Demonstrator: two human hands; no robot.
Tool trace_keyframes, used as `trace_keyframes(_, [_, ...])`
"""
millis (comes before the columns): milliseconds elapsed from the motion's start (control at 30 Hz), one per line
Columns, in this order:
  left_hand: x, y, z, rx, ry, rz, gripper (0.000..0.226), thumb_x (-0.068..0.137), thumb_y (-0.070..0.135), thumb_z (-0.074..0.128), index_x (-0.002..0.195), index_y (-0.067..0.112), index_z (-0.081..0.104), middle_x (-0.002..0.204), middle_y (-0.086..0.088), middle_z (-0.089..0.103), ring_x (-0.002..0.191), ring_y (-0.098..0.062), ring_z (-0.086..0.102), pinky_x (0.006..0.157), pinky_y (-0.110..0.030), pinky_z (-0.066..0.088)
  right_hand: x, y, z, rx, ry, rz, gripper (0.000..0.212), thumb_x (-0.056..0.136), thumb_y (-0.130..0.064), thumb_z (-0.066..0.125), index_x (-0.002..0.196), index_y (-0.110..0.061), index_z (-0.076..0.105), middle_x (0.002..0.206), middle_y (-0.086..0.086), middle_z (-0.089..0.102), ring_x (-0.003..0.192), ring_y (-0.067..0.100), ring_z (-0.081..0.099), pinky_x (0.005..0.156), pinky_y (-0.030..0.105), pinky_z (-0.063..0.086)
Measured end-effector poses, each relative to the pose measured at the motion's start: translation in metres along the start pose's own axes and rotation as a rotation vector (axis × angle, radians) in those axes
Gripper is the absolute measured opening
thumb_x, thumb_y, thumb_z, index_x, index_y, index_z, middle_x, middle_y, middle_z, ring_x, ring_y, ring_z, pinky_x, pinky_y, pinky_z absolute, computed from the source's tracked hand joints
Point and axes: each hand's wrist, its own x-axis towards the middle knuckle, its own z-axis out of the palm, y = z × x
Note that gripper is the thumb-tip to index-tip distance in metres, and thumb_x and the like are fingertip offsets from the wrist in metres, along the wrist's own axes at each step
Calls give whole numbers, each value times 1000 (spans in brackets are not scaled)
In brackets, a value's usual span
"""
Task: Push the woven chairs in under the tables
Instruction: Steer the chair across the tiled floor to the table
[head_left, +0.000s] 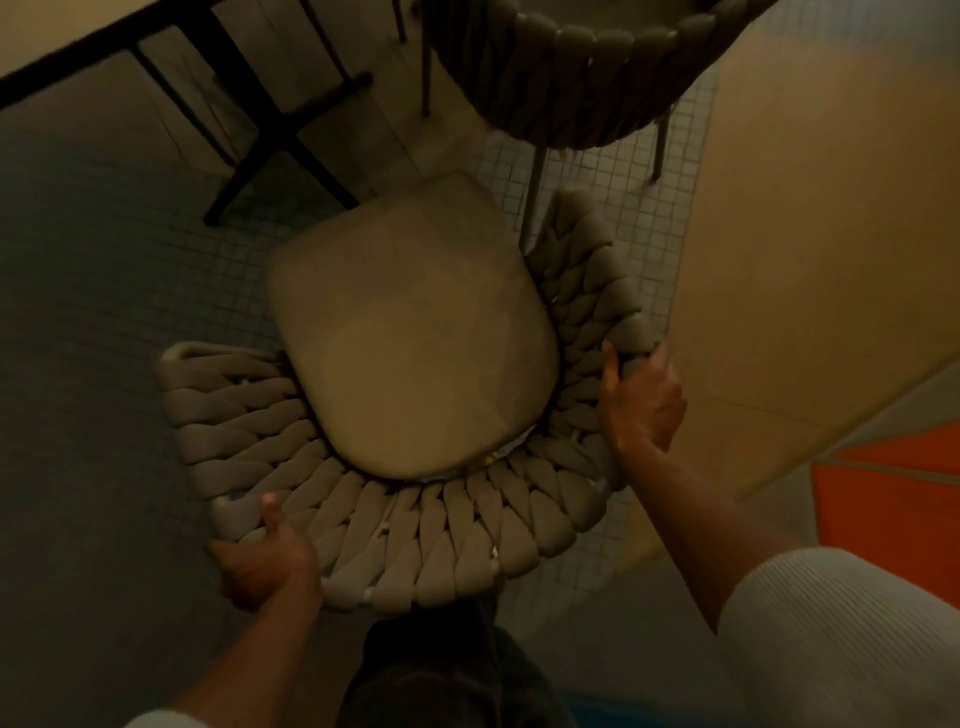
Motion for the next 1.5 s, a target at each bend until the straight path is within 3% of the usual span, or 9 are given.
trace_keyframes(567, [-18, 21, 9, -19, -20, -10, 67, 96, 44, 68, 140, -1, 45, 140, -34, 54, 128, -51, 52, 103, -51, 43, 53, -15, -11, -2, -178, -103, 46, 105, -43, 57, 122, 0, 52, 123, 24, 62, 113, 44, 61, 93, 49, 47])
trace_keyframes(733, [-37, 8, 7, -31, -28, -6, 55, 98, 24, 60, 141, -4, 39, 142, -35, 50, 128, -51, 51, 101, -52, 44, 54, 1, -40, -21, -369, -336, 68, 102, -38, 63, 154, -7, 33, 150, 18, 47, 128, 39, 56, 97, 48, 50])
trace_keyframes(800, [-58, 2, 8, -42, -6, 95, 70, 91, 15, 60, 153, 0, 30, 156, -29, 34, 139, -47, 41, 109, -54, 40, 50, 9, -56, -100, -337, -578, 74, 100, -32, 66, 159, -12, 28, 161, 15, 35, 136, 36, 50, 103, 49, 50])
trace_keyframes(900, [-95, -13, 8, 61, 19, 400, 82, 88, 22, 67, 158, 9, 26, 167, -17, 15, 149, -39, 23, 117, -57, 34, 38, 25, -67, -280, -314, -971, 63, 99, -35, 67, 153, -13, 44, 166, 12, 31, 149, 37, 35, 118, 53, 38])
trace_keyframes(1033, [-123, -21, 5, 262, -158, 873, 63, 95, 52, 56, 147, 16, 51, 162, -11, 36, 151, -32, 28, 119, -52, 30, 19, 40, -62, -297, -486, -1411, 45, 102, -56, 57, 121, -16, 68, 129, 6, 64, 124, 30, 57, 109, 50, 45])
trace_keyframes(1100, [-124, -26, 4, 344, -304, 1113, 69, 93, 71, 51, 137, 19, 64, 147, -3, 57, 144, -24, 43, 121, -43, 29, 11, 39, -58, -335, -623, -1501, 56, 98, -75, 47, 104, -23, 68, 99, -3, 66, 96, 21, 61, 93, 42, 50])
trace_keyframes(1233, [-107, -26, 5, 609, -556, 1402, 100, 70, 99, 48, 130, 22, 69, 135, 3, 65, 131, -21, 55, 113, -39, 38, 4, 37, -39, -567, -669, -1598, 84, 83, -96, 36, 106, -22, 69, 97, -1, 68, 90, 26, 63, 88, 42, 49])
trace_keyframes(1400, [-76, -32, 24, 837, -619, 1447, 71, 65, 76, 67, 115, 26, 71, 110, 2, 73, 96, -26, 70, 84, -41, 54, 7, 44, -19, -622, -624, -1641, 83, 78, -97, 40, 95, -22, 72, 84, 0, 69, 76, 27, 66, 79, 39, 49])
trace_keyframes(1500, [-75, -35, 29, 855, -587, 1473, 70, 63, 74, 64, 112, 25, 73, 102, 1, 75, 87, -27, 71, 84, -41, 56, 12, 46, -11, -595, -629, -1662, 83, 79, -97, 38, 95, -23, 72, 83, 0, 69, 74, 28, 66, 75, 38, 50])
